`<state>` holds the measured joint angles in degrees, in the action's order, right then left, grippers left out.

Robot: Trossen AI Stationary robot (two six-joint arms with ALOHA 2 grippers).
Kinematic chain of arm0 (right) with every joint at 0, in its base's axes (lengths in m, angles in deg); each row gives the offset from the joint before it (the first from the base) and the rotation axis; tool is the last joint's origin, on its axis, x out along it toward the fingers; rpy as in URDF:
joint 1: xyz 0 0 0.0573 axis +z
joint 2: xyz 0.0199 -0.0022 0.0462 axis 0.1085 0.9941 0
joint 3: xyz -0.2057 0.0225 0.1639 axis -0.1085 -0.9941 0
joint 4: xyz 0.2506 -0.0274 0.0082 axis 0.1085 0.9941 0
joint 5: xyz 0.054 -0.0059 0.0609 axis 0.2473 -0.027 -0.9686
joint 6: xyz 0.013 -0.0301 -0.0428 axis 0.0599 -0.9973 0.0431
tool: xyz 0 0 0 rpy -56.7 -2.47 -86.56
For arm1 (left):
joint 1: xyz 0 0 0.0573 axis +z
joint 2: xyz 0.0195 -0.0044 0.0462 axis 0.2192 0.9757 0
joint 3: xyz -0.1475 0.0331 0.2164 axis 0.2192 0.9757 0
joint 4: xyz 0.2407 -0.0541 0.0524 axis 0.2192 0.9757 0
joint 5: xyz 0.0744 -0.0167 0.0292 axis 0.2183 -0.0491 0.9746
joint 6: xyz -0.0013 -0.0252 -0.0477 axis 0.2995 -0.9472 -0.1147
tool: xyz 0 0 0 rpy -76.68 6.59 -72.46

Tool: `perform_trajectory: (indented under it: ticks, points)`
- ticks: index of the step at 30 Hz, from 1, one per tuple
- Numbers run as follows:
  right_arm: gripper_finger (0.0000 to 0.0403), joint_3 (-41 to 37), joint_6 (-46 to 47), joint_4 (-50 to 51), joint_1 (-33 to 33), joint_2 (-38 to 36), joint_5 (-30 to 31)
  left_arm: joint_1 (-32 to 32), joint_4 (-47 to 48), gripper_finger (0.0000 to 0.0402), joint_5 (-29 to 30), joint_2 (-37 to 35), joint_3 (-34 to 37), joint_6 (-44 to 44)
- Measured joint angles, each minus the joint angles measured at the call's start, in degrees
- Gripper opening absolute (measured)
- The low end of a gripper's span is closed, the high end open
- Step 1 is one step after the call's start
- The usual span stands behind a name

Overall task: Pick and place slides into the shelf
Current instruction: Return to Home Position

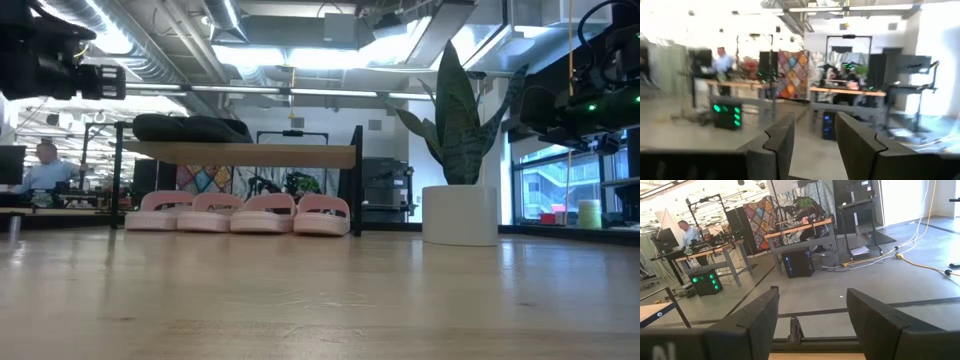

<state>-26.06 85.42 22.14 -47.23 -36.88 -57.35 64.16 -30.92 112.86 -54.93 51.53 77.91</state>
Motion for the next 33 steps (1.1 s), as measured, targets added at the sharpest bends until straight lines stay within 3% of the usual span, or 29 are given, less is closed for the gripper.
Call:
perform_trajectory:
  ticks: [3, 16, 26, 33]
  points:
    - [0.0234, 0.00, 0.00, -0.01, 0.01, 0.00, 0.00, 2.13, 0.87, 0.0134, -0.69, 0.00, -0.55, 2.78]
    - [0.0234, 0.00, 0.00, -0.01, 0.01, 0.00, 0.00, 9.43, 6.50, 0.0134, -5.36, 0.02, 1.32, -3.70]
    - [0.0234, 0.00, 0.00, -0.01, -0.01, 0.00, 0.00, 9.98, 10.70, 0.0134, -5.22, 0.02, 1.32, 1.26]
    - [0.0234, 0.00, 0.00, -0.01, 0.00, 0.00, 0.00, 9.98, 10.70, 0.0134, -5.20, 0.02, 1.32, -0.29]
